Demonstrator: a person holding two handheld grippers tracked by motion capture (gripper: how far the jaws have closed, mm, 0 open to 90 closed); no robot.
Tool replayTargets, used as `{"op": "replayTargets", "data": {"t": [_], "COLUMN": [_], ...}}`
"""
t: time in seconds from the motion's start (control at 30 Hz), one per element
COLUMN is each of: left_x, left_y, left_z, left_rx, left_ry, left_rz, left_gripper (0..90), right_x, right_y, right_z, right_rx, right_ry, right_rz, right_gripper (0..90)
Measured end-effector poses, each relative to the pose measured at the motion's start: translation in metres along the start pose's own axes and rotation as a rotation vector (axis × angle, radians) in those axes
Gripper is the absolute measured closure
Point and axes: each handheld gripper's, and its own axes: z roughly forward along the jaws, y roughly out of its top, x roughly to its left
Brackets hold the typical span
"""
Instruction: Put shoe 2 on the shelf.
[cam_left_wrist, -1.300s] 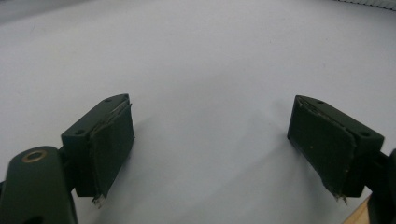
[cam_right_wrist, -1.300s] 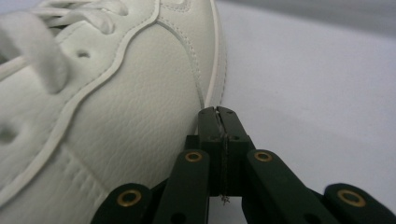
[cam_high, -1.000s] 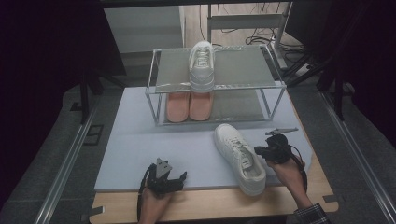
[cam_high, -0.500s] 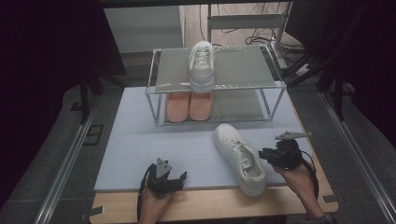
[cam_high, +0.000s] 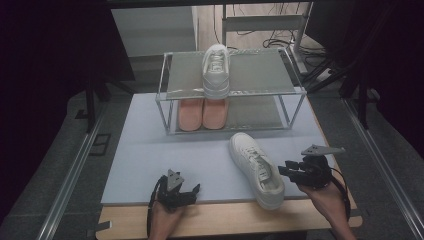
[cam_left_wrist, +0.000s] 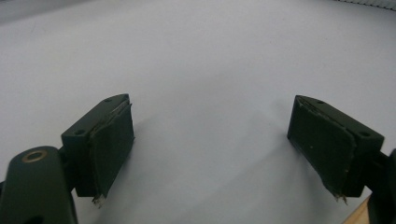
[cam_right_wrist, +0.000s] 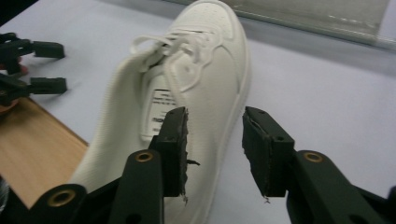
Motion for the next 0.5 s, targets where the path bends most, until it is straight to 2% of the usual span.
{"op": "replayTargets", "data": {"t": [0.13,0.3,0.5], "left_x": [0.000,0.000,0.000], "left_y": [0.000,0.000,0.000], "left_z": [0.000,0.000,0.000], "left_rx": [-0.004,-0.003,-0.001], "left_ry": [0.000,0.000,-0.001], "left_rz": [-0.005,-0.004,-0.001], "left_gripper": [14.7,14.7,14.7], "right_x": [0.005,0.008,0.010], "right_y": [0.002,0.005,0.009], "right_z": [0.003,0.014,0.028], "right_rx": [0.003,0.019,0.043], "right_ry": [0.007,0.028,0.017], "right_rz": [-0.020,-0.017,-0.030], "right_gripper": [56.3,54.9,54.1]}}
